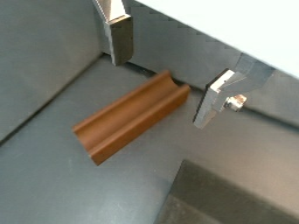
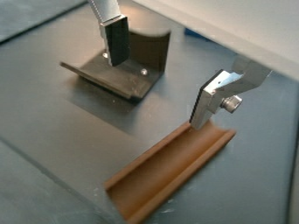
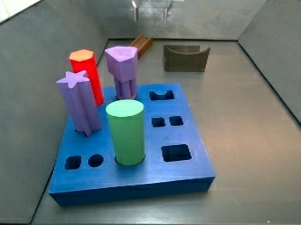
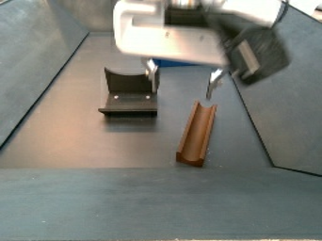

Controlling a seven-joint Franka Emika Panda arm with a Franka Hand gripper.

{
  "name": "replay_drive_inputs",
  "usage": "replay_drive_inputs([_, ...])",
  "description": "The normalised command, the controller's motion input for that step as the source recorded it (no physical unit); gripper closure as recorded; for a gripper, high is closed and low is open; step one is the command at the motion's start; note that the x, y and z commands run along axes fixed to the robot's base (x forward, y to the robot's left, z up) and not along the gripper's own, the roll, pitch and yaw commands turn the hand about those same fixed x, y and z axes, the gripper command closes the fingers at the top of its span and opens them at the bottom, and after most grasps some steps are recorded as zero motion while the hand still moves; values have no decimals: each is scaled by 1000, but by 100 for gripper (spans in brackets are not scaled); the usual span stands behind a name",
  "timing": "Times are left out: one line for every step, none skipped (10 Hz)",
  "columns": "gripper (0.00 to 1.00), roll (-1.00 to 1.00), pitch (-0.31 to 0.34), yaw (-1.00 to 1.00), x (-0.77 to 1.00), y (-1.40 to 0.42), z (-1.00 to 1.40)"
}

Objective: Pick up the arch object. Move up. Place the arch object on the fixture. Regrasp the arch object. Move to above the board. Insert the arch object.
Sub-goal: Pick up the arch object.

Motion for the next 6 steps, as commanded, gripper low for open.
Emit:
replay_drive_inputs([0,0,0,-649,-143,254,-1000])
replay_drive_inputs([0,-27,0,-440,-329,243,-1000])
replay_drive_inputs([0,-59,-26,-283,-369,257,-1000])
replay_drive_inputs([0,-74,-51,-123,-531,257,-1000])
replay_drive_inputs([0,-90,-60,0,-520,157,-969])
replay_drive_inputs([0,-111,-59,83,-334,0,-829])
